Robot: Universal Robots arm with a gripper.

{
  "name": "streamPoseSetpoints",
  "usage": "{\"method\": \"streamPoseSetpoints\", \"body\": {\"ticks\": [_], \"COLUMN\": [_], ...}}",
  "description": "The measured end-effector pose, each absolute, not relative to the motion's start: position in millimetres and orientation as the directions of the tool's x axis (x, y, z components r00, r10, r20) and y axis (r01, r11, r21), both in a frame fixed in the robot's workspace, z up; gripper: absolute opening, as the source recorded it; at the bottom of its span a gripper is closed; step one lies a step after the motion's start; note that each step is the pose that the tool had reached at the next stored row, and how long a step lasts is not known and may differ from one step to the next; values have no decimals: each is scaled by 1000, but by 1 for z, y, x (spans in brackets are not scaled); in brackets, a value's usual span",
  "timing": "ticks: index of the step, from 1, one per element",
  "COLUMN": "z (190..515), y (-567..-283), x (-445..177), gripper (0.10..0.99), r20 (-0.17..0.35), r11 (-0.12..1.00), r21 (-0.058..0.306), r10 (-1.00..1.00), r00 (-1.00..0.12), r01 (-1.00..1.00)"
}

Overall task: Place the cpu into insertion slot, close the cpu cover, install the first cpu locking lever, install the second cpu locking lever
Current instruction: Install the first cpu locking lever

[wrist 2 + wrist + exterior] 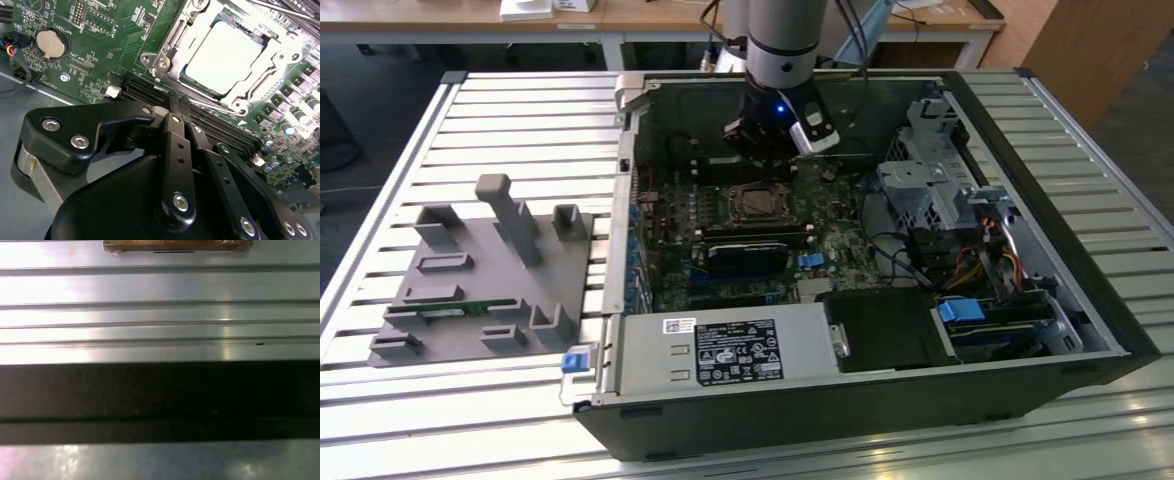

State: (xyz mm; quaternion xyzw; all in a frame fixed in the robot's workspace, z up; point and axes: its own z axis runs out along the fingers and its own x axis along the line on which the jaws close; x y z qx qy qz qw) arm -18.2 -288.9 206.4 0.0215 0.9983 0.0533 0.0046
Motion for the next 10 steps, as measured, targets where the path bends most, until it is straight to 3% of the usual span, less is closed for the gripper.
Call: {"method": "streamPoseSetpoints", "body": {"ticks": [10], "z": [199], "y": [-289], "x": [-18], "gripper": [106], "r20": [-5], "r11": [994], "r21": [104], "r10": [44], "r00": [-999], "r01": [43]}}
